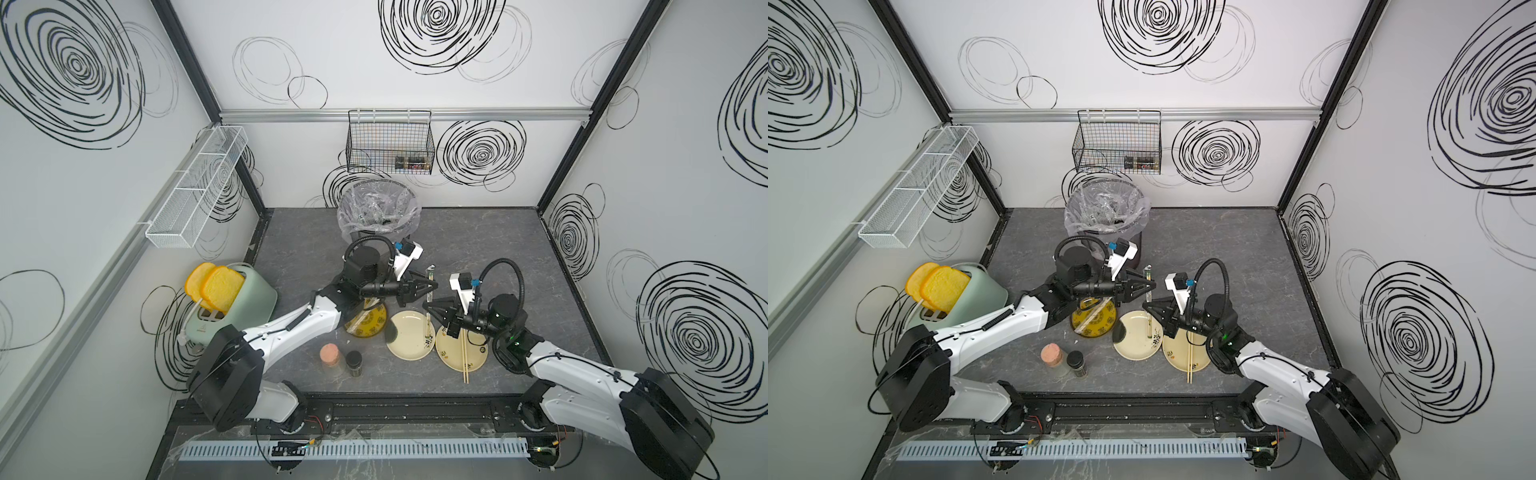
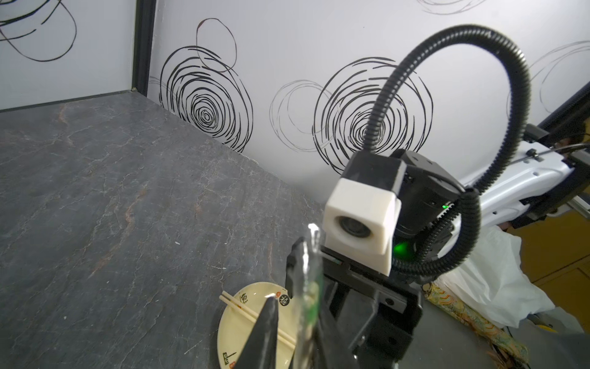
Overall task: Remove the packaging of disposable chopsticks
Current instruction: Pick up the disposable chopsticks from the plate.
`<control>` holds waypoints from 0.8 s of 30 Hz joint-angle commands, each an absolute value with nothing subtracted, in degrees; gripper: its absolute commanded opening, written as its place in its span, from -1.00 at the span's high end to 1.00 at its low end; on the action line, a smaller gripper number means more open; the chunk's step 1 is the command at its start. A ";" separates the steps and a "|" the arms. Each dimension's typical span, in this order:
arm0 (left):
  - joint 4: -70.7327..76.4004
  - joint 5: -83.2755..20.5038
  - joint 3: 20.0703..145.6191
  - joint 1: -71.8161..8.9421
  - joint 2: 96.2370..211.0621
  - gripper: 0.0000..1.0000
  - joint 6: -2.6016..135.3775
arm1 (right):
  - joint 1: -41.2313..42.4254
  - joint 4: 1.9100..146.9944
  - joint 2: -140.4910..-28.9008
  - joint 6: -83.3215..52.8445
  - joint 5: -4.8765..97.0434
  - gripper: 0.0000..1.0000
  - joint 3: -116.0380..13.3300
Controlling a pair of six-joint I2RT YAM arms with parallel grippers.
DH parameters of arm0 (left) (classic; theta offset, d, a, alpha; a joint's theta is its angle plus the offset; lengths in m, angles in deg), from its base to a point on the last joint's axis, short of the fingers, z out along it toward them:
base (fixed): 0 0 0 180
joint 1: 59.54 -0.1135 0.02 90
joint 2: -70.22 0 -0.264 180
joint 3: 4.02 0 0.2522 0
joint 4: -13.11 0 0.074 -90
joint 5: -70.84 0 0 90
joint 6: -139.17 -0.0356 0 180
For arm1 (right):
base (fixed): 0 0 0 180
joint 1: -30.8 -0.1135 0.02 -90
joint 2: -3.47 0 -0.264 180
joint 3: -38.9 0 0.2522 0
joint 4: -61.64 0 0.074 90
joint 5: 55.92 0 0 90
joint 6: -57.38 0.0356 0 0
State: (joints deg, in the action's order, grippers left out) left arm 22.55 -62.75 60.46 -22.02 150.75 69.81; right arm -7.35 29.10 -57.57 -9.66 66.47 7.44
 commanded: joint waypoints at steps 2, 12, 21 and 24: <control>25.82 -63.03 61.68 -21.83 151.08 0.98 70.96 | -7.71 26.31 -56.30 -9.94 67.20 1.00 7.91; 20.11 -64.41 65.13 -23.20 149.73 1.00 67.86 | -7.76 26.37 -58.16 -9.61 68.39 0.21 7.22; 12.49 -66.67 69.43 -24.86 147.22 1.00 63.52 | -7.71 24.43 -63.70 -7.44 74.65 0.32 5.19; 9.95 -67.79 70.27 -25.42 146.96 1.00 61.84 | -7.71 24.14 -64.23 -7.15 75.45 0.47 5.01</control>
